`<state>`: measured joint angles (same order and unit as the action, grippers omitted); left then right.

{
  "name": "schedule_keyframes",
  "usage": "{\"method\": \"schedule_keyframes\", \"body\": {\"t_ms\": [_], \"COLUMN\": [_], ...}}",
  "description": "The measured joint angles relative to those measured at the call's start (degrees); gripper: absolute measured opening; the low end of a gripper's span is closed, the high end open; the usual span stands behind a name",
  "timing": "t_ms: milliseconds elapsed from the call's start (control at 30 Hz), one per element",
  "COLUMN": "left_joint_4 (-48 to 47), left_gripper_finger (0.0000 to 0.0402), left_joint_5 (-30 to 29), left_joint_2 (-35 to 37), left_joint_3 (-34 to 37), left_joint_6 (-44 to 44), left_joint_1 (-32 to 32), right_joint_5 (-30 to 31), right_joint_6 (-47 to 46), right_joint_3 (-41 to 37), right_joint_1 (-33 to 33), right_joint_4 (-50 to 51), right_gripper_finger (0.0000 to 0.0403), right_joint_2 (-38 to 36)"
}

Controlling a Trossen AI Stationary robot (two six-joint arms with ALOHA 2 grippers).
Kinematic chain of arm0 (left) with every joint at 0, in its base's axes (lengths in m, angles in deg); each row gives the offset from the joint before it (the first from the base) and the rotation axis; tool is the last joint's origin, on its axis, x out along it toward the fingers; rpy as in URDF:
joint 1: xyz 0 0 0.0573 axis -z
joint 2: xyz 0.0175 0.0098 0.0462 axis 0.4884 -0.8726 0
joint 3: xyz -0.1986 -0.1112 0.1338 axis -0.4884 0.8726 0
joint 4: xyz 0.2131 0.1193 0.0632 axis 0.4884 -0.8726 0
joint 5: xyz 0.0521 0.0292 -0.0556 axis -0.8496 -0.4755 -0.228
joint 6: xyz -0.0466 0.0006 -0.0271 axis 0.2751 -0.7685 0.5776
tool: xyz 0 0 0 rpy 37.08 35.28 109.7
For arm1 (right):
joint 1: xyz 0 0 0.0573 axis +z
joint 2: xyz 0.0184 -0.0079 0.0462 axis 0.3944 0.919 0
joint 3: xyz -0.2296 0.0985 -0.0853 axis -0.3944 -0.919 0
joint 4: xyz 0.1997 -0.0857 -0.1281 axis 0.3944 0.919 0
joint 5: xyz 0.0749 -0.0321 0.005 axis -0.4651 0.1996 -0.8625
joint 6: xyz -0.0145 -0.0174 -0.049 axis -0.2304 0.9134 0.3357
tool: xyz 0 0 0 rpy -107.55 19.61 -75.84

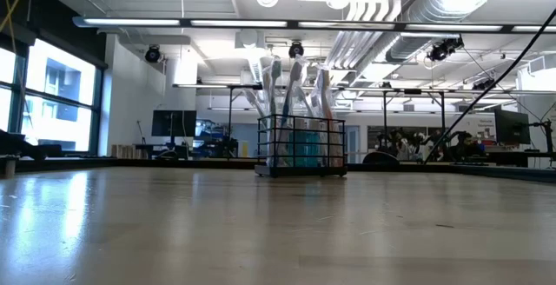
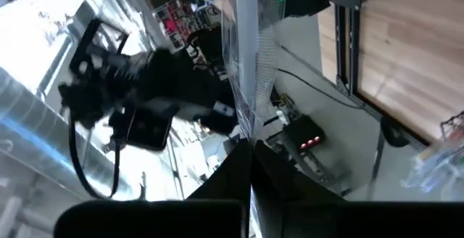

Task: Pick & Place toothbrushing station
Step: Put the purple toothbrush into the mesh organizer

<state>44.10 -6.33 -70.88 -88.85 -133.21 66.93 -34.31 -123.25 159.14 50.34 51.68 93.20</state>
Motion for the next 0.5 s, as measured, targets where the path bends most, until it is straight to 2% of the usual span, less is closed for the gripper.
{"method": "schedule_keyframes", "body": {"t_ms": [233,333,500], "left_joint_4": [-2.27,-3.02,-4.10], "left_gripper_finger": [0.0000,0.0000,0.0000], "left_joint_5": [2.29,2.66,3.66], "left_joint_2": [0.00,0.00,0.00], "left_joint_3": [-0.02,-0.02,-0.02], "left_joint_6": [-3.96,-4.61,-5.22], "left_joint_1": [-2.61,-2.87,-2.80], "right_joint_5": [-0.27,-1.84,-5.92], "right_joint_6": [-2.82,-3.04,-2.99], "right_joint_3": [0.00,0.00,0.00], "right_joint_1": [-3.35,-4.93,-7.39], "right_joint_4": [-3.22,-3.09,-5.10], "right_gripper_finger": [0.0017,0.0050,0.0135], "right_joint_2": [0.67,1.62,3.32]}}
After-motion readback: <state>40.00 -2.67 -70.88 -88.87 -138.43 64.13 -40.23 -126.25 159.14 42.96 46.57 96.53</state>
